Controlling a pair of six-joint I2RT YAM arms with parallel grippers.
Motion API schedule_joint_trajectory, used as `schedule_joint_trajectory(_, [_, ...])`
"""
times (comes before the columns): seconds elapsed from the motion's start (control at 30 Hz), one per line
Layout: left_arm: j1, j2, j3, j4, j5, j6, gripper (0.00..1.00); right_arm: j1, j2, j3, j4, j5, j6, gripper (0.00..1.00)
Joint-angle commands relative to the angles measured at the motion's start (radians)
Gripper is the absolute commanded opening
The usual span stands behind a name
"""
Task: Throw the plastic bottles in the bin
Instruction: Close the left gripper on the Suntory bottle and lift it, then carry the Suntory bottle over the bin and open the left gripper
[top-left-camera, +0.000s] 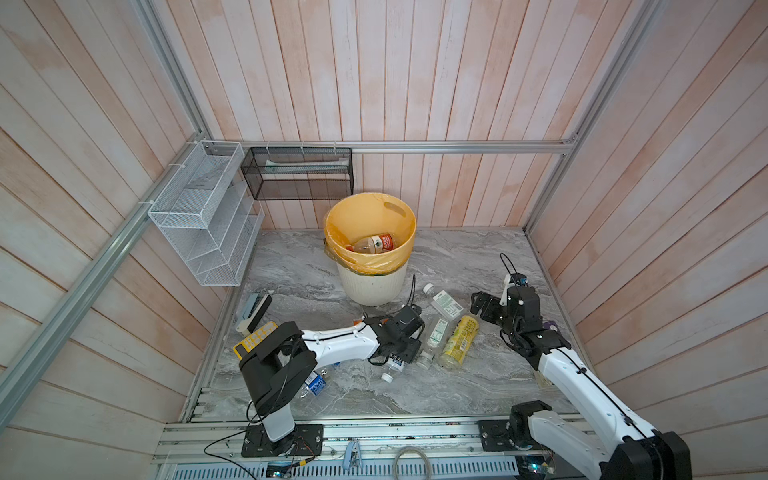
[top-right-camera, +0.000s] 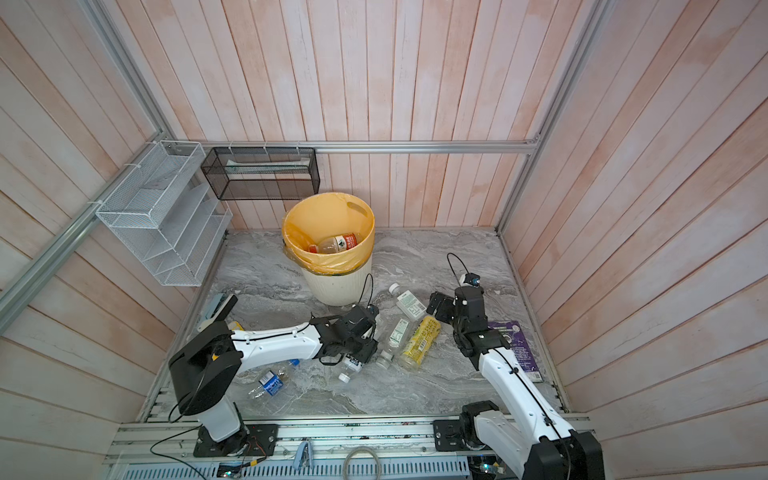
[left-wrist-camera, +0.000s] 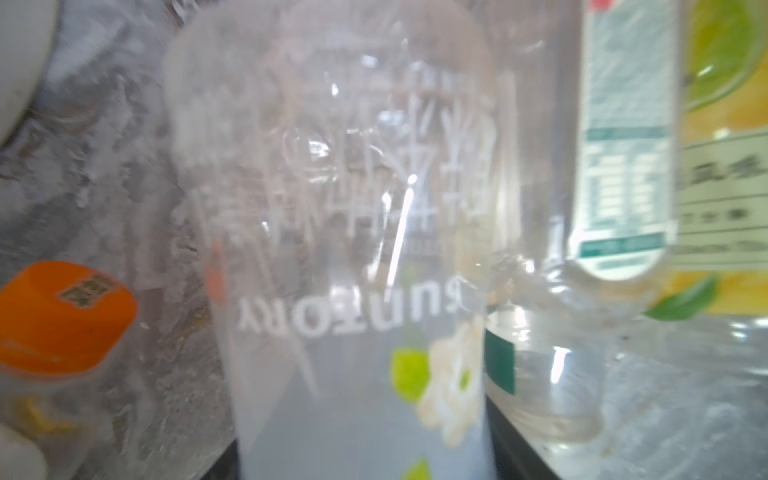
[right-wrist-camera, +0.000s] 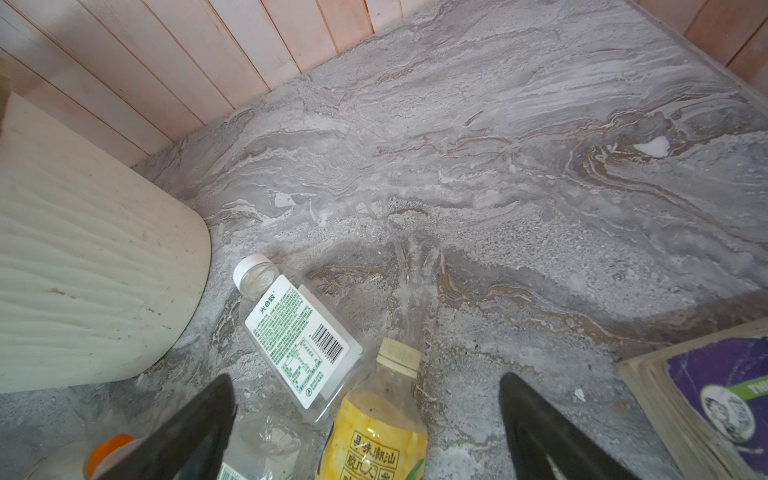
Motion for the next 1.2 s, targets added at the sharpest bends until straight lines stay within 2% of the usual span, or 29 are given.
schedule_joint_trajectory(0.0, [-0.011, -0.122, -0.024, 0.06, -0.02, -0.002, 0.62, -0.003, 0.0, -0.008, 0.004, 0.016, -0.001, 0.99])
schedule_joint_trajectory(0.13, [-0.025, -0.293, -0.063, 0.107, -0.098, 0.034, 0.57, -0.003, -0.002, -0.008, 0.005, 0.02, 0.002, 0.99])
schedule_joint_trajectory(0.3, [-0.038, -0.587, -0.133, 0.211, -0.251, 0.143, 0.46, -0.002, -0.009, -0.008, 0.009, 0.019, 0.003, 0.99])
schedule_joint_trajectory(0.47, [-0.039, -0.893, -0.216, 0.41, -0.378, 0.403, 0.44, -0.002, -0.013, -0.002, 0.01, 0.016, 0.005, 0.99])
schedule_joint_trajectory(0.63, [-0.04, -1.024, -0.166, 0.562, -0.418, 0.642, 0.43, -0.003, -0.016, 0.018, 0.008, 0.013, 0.005, 0.99])
schedule_joint_trajectory(0.77, [-0.035, -0.987, -0.106, 0.663, -0.408, 0.774, 0.44, -0.003, -0.014, 0.031, 0.009, 0.008, 0.011, 0.99])
schedule_joint_trajectory(0.87, [0.015, -0.871, -0.031, 0.68, -0.37, 0.79, 0.44, -0.002, -0.01, 0.043, 0.009, -0.002, 0.009, 0.99])
schedule_joint_trajectory(0.93, [0.145, -0.778, 0.047, 0.646, -0.266, 0.711, 0.44, -0.003, -0.005, 0.053, 0.014, -0.015, 0.008, 0.99])
schedule_joint_trajectory(1.0, [0.295, -0.667, 0.134, 0.592, -0.104, 0.578, 0.45, -0.002, 0.001, 0.057, 0.02, -0.031, 0.008, 0.99])
schedule_joint_trajectory(1.07, [0.451, -0.515, 0.276, 0.468, 0.076, 0.409, 0.48, -0.003, 0.006, 0.06, 0.022, -0.046, 0.008, 0.99])
schedule_joint_trajectory(1.13, [0.515, -0.364, 0.438, 0.302, 0.156, 0.347, 0.51, -0.002, 0.005, 0.063, 0.016, -0.05, 0.005, 0.99])
schedule_joint_trajectory(1.17, [0.519, -0.304, 0.508, 0.225, 0.171, 0.347, 0.55, -0.003, 0.002, 0.065, 0.013, -0.049, 0.001, 0.99])
